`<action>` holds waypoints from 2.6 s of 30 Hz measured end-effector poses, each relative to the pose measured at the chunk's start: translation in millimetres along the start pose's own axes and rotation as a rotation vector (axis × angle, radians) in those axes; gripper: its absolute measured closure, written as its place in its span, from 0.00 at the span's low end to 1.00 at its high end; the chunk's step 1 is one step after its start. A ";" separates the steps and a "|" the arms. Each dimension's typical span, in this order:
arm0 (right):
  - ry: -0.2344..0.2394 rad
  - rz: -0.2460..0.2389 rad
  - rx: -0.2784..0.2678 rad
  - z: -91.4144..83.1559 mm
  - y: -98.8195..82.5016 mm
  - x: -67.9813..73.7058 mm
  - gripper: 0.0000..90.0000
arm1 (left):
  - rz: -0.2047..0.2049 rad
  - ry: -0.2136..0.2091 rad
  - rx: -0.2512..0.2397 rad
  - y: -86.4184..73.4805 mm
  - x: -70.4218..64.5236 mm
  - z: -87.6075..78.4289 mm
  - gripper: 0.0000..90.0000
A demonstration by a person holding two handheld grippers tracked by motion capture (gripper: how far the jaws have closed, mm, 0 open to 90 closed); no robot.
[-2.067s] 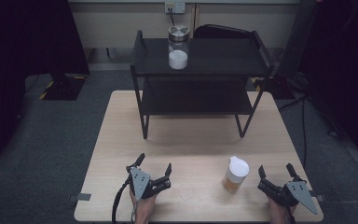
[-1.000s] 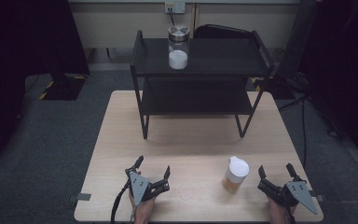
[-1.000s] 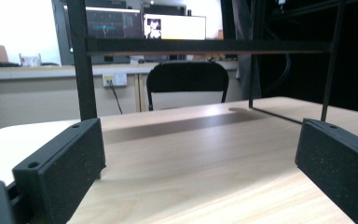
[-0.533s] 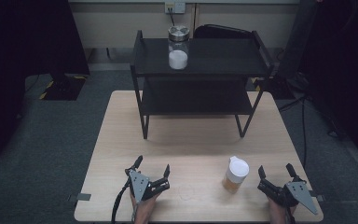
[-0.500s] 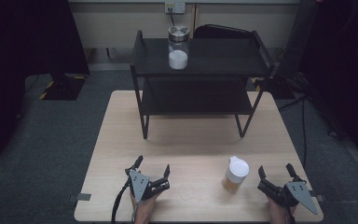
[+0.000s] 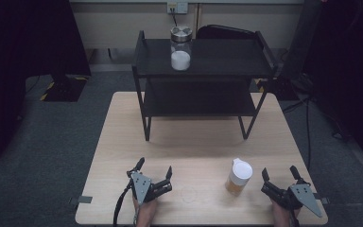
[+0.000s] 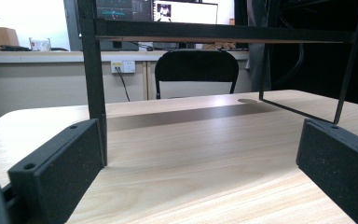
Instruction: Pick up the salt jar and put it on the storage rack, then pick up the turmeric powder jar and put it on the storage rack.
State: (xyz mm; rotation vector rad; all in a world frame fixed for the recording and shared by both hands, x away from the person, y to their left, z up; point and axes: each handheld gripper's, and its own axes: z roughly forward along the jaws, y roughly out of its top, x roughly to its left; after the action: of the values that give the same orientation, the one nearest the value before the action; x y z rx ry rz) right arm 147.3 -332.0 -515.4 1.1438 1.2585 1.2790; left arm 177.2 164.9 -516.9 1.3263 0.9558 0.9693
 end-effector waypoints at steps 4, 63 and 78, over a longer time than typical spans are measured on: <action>0.000 0.000 0.000 0.0 0.0 0.0 0.01 | 0.000 0.000 0.000 0.0 0.0 0.0 0.00; 0.235 0.022 -0.159 -13.7 41.9 18.5 0.01 | -0.001 -0.001 0.000 0.1 0.1 0.1 0.00; 0.255 -0.059 -0.076 -10.1 28.2 57.4 0.01 | 0.000 -0.005 0.000 0.1 1.0 0.0 0.00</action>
State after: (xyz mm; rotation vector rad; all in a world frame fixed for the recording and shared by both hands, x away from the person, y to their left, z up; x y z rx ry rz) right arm 131.5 -275.6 -487.8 0.9031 1.4049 1.4490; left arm 177.4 165.8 -516.8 1.3284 0.9518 0.9657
